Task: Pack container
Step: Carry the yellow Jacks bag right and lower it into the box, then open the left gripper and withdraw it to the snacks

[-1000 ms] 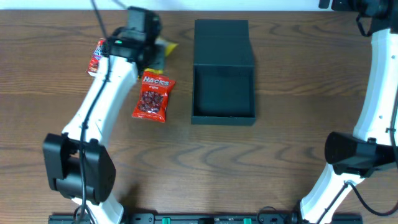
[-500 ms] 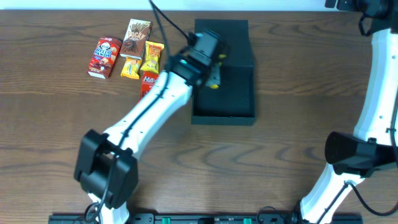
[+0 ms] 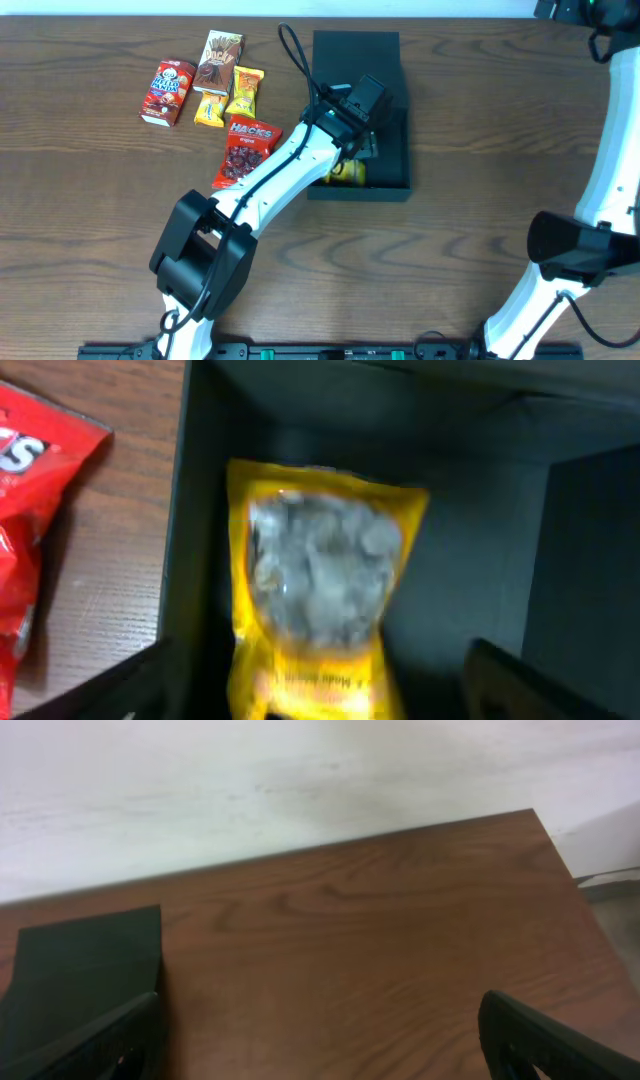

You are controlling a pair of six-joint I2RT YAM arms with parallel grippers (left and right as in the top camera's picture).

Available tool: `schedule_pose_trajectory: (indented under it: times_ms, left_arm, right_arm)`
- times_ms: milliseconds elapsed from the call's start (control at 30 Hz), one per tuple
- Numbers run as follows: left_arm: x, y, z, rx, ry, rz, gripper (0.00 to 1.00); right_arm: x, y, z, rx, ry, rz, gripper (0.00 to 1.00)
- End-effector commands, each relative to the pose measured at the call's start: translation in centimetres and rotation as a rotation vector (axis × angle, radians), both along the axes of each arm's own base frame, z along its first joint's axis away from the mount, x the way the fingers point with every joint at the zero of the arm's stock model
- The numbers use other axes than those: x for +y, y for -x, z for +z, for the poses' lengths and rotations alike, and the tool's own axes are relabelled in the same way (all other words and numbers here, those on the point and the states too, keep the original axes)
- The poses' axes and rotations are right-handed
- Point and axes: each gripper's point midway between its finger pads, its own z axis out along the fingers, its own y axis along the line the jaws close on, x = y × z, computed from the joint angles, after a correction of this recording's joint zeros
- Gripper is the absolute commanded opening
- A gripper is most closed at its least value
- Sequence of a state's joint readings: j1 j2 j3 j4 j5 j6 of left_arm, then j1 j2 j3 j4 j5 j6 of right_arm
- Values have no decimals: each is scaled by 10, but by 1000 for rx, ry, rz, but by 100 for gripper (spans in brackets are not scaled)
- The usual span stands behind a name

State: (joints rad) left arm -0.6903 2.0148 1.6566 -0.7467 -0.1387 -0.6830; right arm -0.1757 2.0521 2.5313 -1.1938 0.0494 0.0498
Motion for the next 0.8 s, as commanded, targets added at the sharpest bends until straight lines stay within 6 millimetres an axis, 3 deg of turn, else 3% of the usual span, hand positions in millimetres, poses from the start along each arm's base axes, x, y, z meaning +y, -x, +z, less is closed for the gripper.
schedule_pose_trajectory:
  times_ms: [0, 133, 233, 267, 400, 467, 567, 633, 700, 733, 767]
  left_arm:
    - [0, -4, 5, -21, -18, -23, 95]
    - [-2, -8, 21, -60, -25, -79, 96]
    - [12, -23, 57, -160, -59, -68, 96]
    - [30, -30, 76, -213, -96, -22, 96]
    - [100, -48, 126, -300, -102, 137, 98]
    - [136, -53, 134, -278, -68, 203, 98]
    - [172, -54, 125, -202, -39, 251, 100]
    - [193, -53, 119, -169, -53, 292, 94]
    - [217, -55, 118, -162, -69, 342, 94]
    - [224, -56, 118, -163, -71, 355, 95]
    - [231, -57, 118, -161, -73, 368, 95]
  right_arm:
    - [-2, 5, 9, -19, -13, -14, 99]
    - [3, 7, 5, -3, -32, 5, 99]
    - [10, 11, -3, 32, -63, 33, 95]
    - [12, 13, -9, 54, -73, 37, 89]
    - [33, 13, -28, 106, -165, 123, 88]
    - [54, 12, -43, 145, -213, 217, 88]
    - [84, 17, -67, 216, -267, 326, 83]
    - [111, 23, -84, 273, -298, 414, 67]
    - [148, 33, -111, 355, -327, 497, 14]
    - [162, 36, -120, 382, -335, 523, 4]
    - [179, 40, -131, 410, -339, 556, 1]
